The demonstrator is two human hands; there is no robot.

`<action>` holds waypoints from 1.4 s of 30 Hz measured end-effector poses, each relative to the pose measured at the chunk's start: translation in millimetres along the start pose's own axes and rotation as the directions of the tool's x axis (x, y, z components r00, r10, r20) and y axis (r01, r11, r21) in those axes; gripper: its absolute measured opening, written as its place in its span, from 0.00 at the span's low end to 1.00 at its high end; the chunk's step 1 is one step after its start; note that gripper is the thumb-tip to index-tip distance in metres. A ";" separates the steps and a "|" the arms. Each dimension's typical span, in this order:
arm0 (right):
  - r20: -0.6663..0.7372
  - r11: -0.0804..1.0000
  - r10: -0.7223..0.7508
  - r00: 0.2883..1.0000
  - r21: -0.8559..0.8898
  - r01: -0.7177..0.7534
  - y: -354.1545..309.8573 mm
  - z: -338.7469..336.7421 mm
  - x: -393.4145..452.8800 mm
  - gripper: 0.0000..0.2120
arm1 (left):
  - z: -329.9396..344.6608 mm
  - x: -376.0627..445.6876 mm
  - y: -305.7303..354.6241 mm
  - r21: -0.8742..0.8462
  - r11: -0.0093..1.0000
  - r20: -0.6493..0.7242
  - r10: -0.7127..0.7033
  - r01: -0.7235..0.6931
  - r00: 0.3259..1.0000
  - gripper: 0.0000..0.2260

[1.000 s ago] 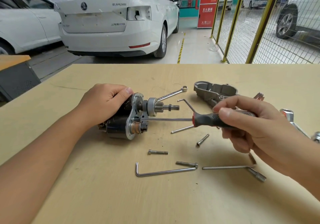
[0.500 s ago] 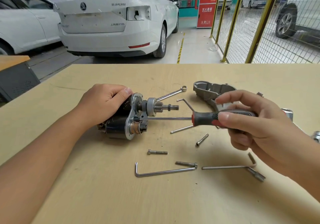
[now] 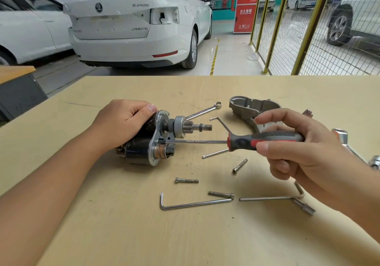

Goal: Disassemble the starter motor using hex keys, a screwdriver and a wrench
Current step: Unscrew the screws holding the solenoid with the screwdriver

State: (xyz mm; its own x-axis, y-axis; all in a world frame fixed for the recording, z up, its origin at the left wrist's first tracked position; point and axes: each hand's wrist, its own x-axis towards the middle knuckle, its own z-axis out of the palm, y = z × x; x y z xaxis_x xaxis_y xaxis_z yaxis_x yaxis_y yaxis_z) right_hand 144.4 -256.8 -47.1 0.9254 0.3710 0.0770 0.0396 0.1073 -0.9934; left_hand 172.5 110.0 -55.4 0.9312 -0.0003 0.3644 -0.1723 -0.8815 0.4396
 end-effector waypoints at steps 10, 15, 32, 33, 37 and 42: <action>0.016 0.999 0.029 0.999 -0.042 -0.028 -3.1 -1.2 1.9 0.18 | 0.5 0.5 -1.3 0.000 1.000 -0.002 0.006 -0.006 1.000 0.21; 0.029 0.999 0.042 0.999 0.013 -0.042 -0.2 0.7 0.4 0.21 | -0.1 0.7 -0.8 0.001 1.000 0.000 0.000 0.000 1.000 0.22; 0.027 0.966 0.210 0.977 -0.160 -0.204 -6.3 4.3 0.8 0.20 | -2.2 -0.4 3.5 0.030 1.000 0.022 0.006 -0.006 1.000 0.27; 0.029 0.964 0.203 0.979 -0.183 -0.194 -6.5 4.0 0.7 0.20 | -2.2 -0.6 3.6 0.033 0.999 0.023 0.006 -0.007 1.000 0.27; 0.062 0.971 0.107 0.992 -0.223 -0.091 -5.1 -0.3 -1.5 0.19 | -2.1 -1.3 5.4 0.040 0.999 0.023 0.003 -0.004 1.000 0.29; 0.009 0.892 0.016 1.000 -0.451 -0.011 -0.3 1.2 -3.0 0.22 | -3.3 -1.3 5.9 0.050 0.999 0.024 0.000 -0.001 1.000 0.31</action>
State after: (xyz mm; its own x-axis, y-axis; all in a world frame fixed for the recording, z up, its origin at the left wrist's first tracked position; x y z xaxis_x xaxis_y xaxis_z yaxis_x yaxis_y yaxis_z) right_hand 141.2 -256.8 -47.0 0.9227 0.3806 0.0614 0.1955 -0.3246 -0.9254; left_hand 169.2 106.3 -50.7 0.9388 -0.0117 0.3443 -0.1570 -0.9042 0.3973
